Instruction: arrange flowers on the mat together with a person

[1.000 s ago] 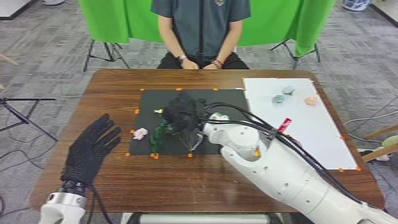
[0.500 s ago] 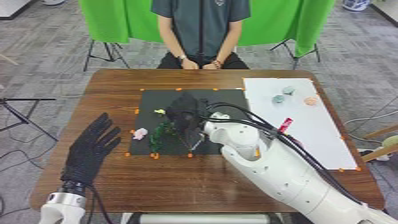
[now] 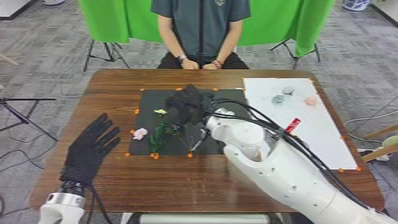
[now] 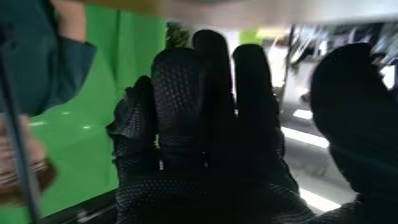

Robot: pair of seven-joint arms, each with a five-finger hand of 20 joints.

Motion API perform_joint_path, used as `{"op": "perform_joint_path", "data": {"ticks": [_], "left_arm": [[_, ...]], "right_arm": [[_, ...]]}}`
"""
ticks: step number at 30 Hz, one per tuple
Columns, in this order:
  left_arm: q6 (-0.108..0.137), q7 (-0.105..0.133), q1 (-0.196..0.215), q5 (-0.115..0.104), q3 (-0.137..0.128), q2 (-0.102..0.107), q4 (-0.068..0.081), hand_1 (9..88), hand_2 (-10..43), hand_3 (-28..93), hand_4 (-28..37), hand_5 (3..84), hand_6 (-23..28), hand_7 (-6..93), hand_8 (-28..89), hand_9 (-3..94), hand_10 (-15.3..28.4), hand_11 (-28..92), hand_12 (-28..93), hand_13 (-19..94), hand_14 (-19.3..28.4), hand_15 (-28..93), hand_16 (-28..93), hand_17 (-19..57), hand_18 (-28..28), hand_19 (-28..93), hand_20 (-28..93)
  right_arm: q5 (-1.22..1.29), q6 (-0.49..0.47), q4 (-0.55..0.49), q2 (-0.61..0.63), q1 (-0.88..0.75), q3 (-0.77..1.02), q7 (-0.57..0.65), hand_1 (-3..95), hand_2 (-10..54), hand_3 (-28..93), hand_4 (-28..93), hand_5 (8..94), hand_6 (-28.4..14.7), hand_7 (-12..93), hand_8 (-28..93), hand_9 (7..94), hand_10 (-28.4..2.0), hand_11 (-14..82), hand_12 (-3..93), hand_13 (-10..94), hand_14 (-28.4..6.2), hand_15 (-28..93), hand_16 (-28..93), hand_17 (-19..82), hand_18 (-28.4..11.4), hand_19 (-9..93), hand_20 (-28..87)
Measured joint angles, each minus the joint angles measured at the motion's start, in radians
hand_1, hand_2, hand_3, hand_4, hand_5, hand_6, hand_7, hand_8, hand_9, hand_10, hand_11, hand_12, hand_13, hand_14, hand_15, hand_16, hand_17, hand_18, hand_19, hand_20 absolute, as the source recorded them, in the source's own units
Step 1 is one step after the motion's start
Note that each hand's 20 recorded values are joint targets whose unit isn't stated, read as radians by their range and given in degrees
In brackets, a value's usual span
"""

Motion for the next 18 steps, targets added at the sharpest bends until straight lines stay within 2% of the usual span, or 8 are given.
{"op": "perform_joint_path", "data": {"ticks": [4, 7, 9, 11, 14, 18], "left_arm": [[0.0, 0.002, 0.005, 0.001, -0.007, -0.004, -0.002, 27.9, 1.0, 68, -22.1, 30.6, 3.5, 18.8, -8, 23.3, 10.8, 17, 18, 21, 13.1, 20, 6, -9.7, 20.6, 42, 12], [0.003, 0.009, 0.008, 0.001, -0.009, -0.008, -0.004, 27.5, 0.7, 69, -22.7, 30.5, 3.4, 19.7, -9, 23.2, 10.9, 18, 17, 21, 13.2, 20, 5, -9.7, 20.6, 42, 12], [0.008, 0.021, 0.012, 0.001, -0.009, -0.013, -0.008, 27.1, 0.4, 69, -23.0, 30.4, 3.4, 19.8, -10, 23.2, 10.9, 19, 17, 21, 13.2, 21, 5, -9.7, 20.6, 42, 12], [0.02, 0.046, 0.017, 0.0, -0.009, -0.022, -0.012, 27.5, 0.5, 69, -23.3, 30.4, 3.4, 20.1, -10, 23.1, 10.9, 19, 17, 21, 13.1, 21, 4, -9.7, 20.6, 42, 12], [0.047, 0.082, 0.027, -0.002, -0.008, -0.033, -0.019, 28.1, 1.0, 69, -23.4, 30.3, 3.3, 20.7, -10, 23.1, 10.8, 20, 17, 21, 13.1, 21, 4, -9.7, 20.6, 42, 12], [0.052, 0.081, 0.033, -0.005, -0.011, -0.037, -0.023, 27.9, 0.6, 70, -23.2, 30.3, 3.3, 21.1, -10, 23.1, 10.9, 20, 16, 21, 13.1, 21, 4, -9.7, 20.5, 42, 12]], "right_arm": [[0.173, -0.015, -0.144, 0.033, -0.064, 0.101, 0.111, 19.6, 1.4, 87, -26, 40.3, -3.3, 21, -12, 41.8, -12.8, 21.7, 24.0, 38, -11.2, 48, 18, 13, -20.2, 57, 36], [0.357, -0.016, -0.264, 0.067, -0.14, 0.233, 0.154, 18.2, 3.7, 85, -24, 31.6, -5.6, 15, -9, 33.5, -13.1, 14.5, 24.8, 29, -11.6, 27, 25, 8, -21.1, 48, 28], [0.461, -0.023, -0.334, 0.097, -0.202, 0.342, 0.137, 17.2, 4.2, 83, -25, 26.9, -6.4, 13, -8, 28.8, -13.4, 9.2, 25.6, 24, -11.2, 15, 32, 3, -21.7, 44, 27], [0.544, -0.028, -0.386, 0.141, -0.269, 0.451, 0.082, 15.7, 4.4, 82, -25, 25.3, -6.2, 12, -8, 27.1, -13.0, 7.3, 25.6, 23, -11.3, 10, 34, 1, -21.6, 42, 26], [0.66, -0.054, -0.43, 0.226, -0.382, 0.599, -0.004, 14.1, 3.2, 82, -24, 29.6, -4.2, 12, -8, 29.6, -12.5, 6.2, 25.1, 24, -11.5, 6, 37, 1, -21.6, 40, 25], [0.863, -0.079, -0.488, 0.32, -0.582, 0.796, -0.012, 13.6, 4.5, 82, -24, 34.3, -4.4, 12, -8, 34.6, -13.6, 7.6, 24.7, 28, -12.6, 7, 38, 2, -22.5, 42, 26]]}}
